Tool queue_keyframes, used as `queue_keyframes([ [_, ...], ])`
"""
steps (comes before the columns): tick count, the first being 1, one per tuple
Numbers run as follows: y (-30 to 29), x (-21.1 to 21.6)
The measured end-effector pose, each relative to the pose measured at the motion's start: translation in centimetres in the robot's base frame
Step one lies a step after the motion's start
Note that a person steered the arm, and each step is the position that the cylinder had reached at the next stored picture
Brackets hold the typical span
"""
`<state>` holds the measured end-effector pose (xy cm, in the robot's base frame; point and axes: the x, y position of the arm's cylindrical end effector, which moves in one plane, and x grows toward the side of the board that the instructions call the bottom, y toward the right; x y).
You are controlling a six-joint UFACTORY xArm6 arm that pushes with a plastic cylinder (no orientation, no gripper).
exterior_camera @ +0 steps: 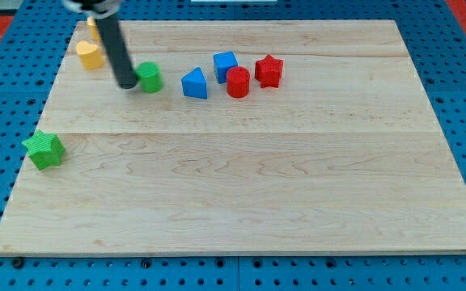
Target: Move green circle and yellow heart towards blue blocks
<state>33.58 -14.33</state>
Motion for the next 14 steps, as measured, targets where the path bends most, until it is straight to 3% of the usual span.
queue_keyframes([
  [1,2.8,-1.2],
  [2,1.2,-1.1],
  [3,-5.4,2.9],
  [4,-13.2,2.5],
  [5,-16.1,-2.0],
  [7,-5.5,-5.2],
  [14,-2.7,-11.6],
])
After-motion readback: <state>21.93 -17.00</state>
